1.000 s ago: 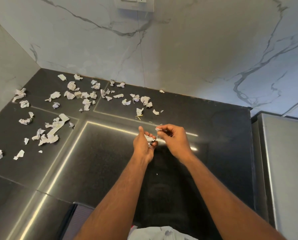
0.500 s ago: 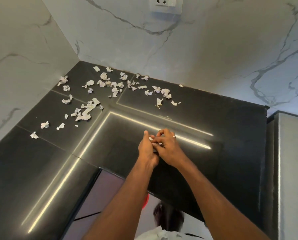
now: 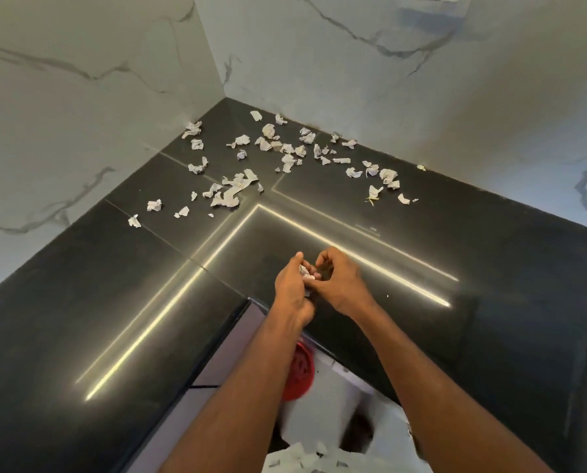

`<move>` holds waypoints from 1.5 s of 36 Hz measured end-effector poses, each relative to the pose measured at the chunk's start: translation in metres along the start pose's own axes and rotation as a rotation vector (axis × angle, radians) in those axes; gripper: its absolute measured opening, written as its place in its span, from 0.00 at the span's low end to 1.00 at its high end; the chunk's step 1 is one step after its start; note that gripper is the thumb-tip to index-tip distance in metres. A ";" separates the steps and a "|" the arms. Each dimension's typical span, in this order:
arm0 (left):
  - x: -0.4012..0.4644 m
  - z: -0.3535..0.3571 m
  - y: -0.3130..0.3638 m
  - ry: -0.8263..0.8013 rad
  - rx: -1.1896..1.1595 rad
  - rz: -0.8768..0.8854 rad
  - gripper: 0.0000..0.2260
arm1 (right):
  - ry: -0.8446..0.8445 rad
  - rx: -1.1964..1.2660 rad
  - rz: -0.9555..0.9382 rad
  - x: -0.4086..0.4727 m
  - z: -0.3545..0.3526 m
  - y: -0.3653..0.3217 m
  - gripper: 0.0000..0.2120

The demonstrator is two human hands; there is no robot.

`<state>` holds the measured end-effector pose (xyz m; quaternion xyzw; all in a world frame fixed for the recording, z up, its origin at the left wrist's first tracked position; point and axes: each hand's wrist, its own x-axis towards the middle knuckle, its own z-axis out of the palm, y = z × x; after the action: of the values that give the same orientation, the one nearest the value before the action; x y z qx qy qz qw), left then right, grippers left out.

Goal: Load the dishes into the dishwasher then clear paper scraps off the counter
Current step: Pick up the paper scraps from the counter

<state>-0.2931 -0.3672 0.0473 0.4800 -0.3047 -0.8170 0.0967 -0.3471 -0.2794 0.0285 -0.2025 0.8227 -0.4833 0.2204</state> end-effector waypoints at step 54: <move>0.164 0.084 0.066 -0.231 0.269 -0.136 0.17 | -0.035 -0.985 0.128 0.225 -0.097 0.055 0.20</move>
<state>-0.4580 -0.4591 -0.0029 0.4110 -0.3872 -0.8232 -0.0596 -0.5928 -0.3086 -0.0153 -0.2397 0.9603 -0.0190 0.1414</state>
